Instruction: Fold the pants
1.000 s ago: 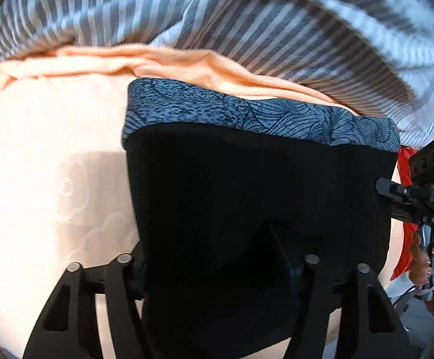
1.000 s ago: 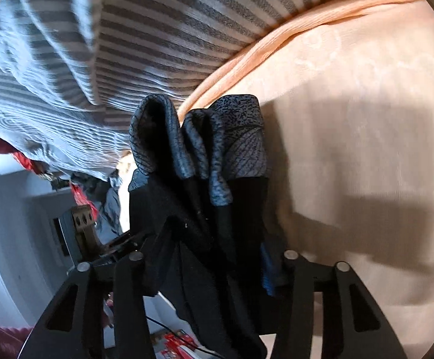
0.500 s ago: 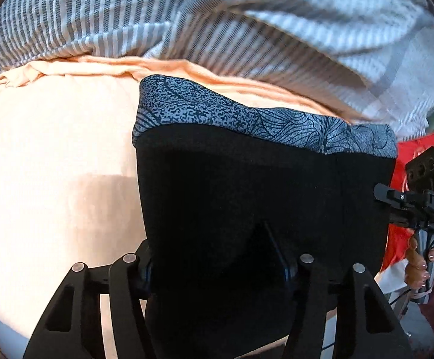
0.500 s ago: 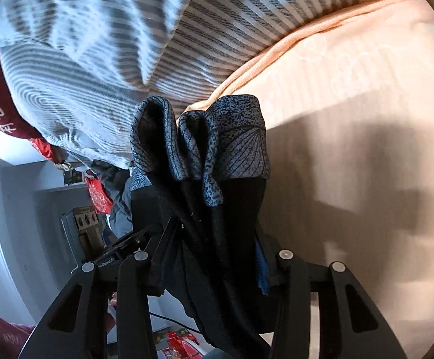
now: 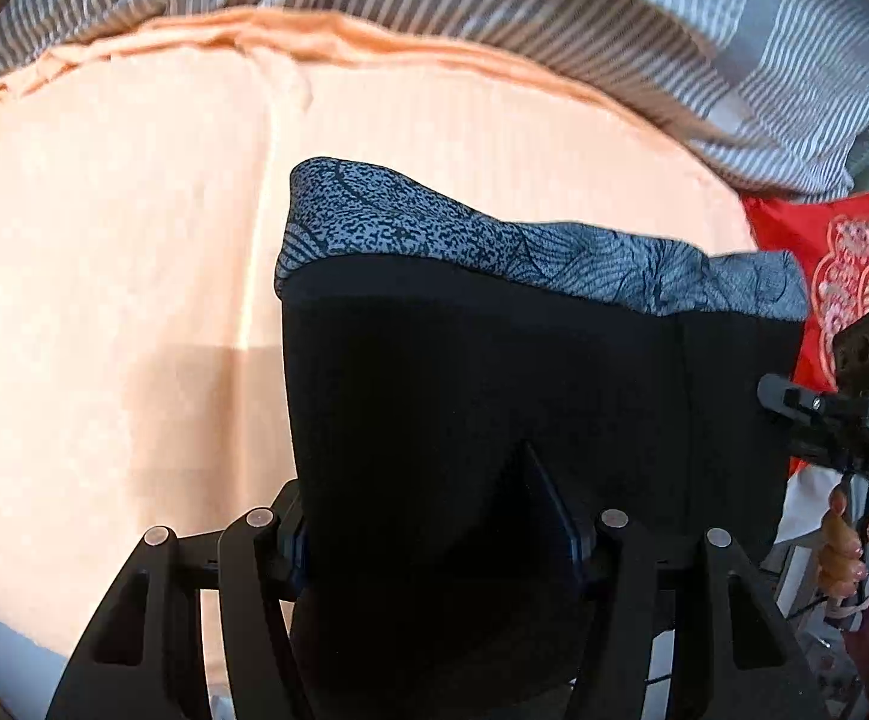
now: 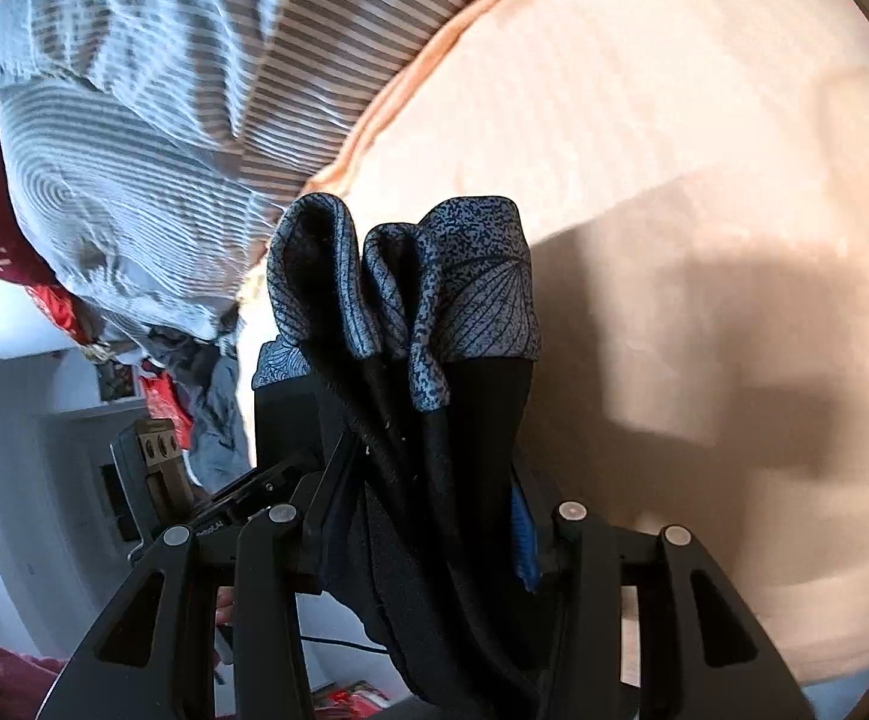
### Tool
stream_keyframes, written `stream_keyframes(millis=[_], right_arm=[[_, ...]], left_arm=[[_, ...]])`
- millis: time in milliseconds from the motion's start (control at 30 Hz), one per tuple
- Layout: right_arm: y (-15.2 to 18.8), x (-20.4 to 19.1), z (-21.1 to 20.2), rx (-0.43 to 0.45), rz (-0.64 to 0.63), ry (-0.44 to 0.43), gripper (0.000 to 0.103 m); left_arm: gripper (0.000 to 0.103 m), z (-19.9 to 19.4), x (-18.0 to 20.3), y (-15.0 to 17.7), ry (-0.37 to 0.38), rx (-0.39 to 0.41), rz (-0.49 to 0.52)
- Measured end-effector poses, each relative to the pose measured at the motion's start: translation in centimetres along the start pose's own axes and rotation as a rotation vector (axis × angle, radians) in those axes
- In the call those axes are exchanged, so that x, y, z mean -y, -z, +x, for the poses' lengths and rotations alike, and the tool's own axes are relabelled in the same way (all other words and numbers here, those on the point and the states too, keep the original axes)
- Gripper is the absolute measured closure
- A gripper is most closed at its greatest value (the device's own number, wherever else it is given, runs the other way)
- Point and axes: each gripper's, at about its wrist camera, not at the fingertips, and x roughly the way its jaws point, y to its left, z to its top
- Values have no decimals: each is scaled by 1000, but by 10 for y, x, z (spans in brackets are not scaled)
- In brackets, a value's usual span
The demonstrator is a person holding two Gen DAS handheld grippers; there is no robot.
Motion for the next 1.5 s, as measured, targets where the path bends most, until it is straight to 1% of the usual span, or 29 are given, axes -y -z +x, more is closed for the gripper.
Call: stream_keyframes(millis=[33,167,267,300,333,433,533,567,667,767,967,1000,1067,1133,1167,1200,1267,1367,1467,1500], right_arm=[[1,2,1,0,-3,6,56],[1,14,8,14,2,22,55],[-2,18,9,28,12,37,52],[-1,19,9,32,13,42,51],[-1,18,7,38,12,56,50],[3,14,3,55,19,86,48],[7,11,-4,72,30,135,48],[8,10,-6,78,33,150,48],[11,6,-13,96,38,189,48],[16,-1,-18,112,33,231,48],[22,-26,-30,172,-55,330,48],[22,-29,-31,180,-66,347,49],[21,-36,-34,198,-89,379,57],[19,-44,-36,219,-115,425,72],[18,-48,-36,229,-131,441,75],[16,-53,-36,239,-149,453,77],[12,-61,-34,249,-182,466,77],[4,-67,-22,224,-208,471,77],[-5,-63,-2,182,-220,512,77],[-8,-59,5,167,-220,527,77]], left_arm=[[42,7,0,-3,-8,2,4],[42,10,1,2,-31,51,18],[41,10,4,1,-48,55,13],[37,10,6,1,-59,58,17],[36,11,7,1,-71,62,21],[36,7,6,4,-91,59,42],[35,5,6,6,-110,61,51],[31,3,6,7,-123,62,53],[30,-9,-1,13,-145,78,54],[30,-17,-2,14,-147,90,53],[30,-27,0,10,-149,107,63],[30,-28,0,9,-152,109,63],[30,-31,1,8,-158,120,64],[30,-38,5,3,-147,153,65],[30,-41,8,0,-143,169,71],[30,-43,10,-3,-141,179,78],[30,-40,12,-8,-141,184,97],[30,-24,11,-14,-155,155,104],[30,1,-2,-15,-189,100,64],[29,5,-6,-14,-186,92,55]])
